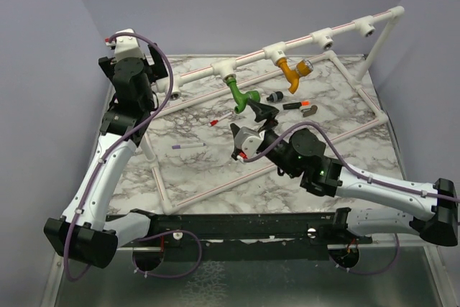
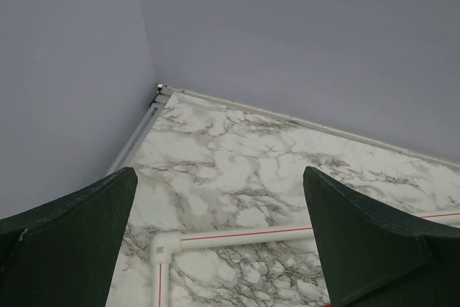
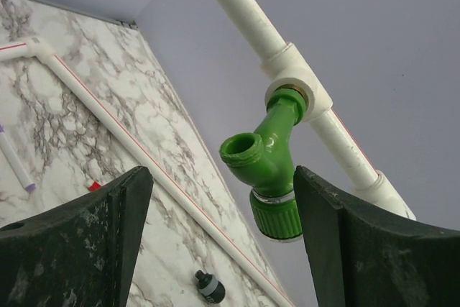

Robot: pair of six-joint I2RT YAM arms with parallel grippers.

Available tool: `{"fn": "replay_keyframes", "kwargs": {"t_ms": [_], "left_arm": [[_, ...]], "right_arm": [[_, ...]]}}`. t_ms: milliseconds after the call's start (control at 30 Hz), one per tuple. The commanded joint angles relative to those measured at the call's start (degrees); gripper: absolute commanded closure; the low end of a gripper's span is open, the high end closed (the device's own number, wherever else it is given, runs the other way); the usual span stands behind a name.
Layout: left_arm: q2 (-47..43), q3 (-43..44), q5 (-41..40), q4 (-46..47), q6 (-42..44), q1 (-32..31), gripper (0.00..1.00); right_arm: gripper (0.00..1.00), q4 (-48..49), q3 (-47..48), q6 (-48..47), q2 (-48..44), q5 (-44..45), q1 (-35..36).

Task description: Install the water faucets

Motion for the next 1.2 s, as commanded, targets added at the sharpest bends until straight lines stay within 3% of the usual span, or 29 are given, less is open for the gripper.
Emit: {"fn": "replay_keyframes", "kwargs": {"t_ms": [0,300,567,767,900,1167], "left_arm": [[0.37,-4.48,2.40,-9.91,0.29,-1.83,0.01],[1.36,-4.17,0.77,-9.65,1.51,-3.83,0.01],[1.42,-3.54,0.29,-9.97,1.60,-4.35,0.01],[1.88,-1.39,0.97,-10.89,1.38,-4.80,0.01],[2.12,0.29,1.53,-11.61,0.76,-4.90,0.01],[2.69,3.80,3.31,-12.76,-0.85,-4.99,0.01]], "right_arm": [[0.19,9.19,-1.29,-4.96,2.19,4.07,0.01],[0.29,14.88,-1.25,-9.35,4.88,7.30,0.01],[0.48,16.61,-1.40,-10.70,6.42,10.16,0.01],[0.75,18.49,-1.55,-9.43,7.27,11.93,-0.01],[0.98,19.94,-1.21,-6.43,7.76,13.51,0.01],[1.00,22.46,-0.46,8.51,8.36,16.86,0.01]]}}
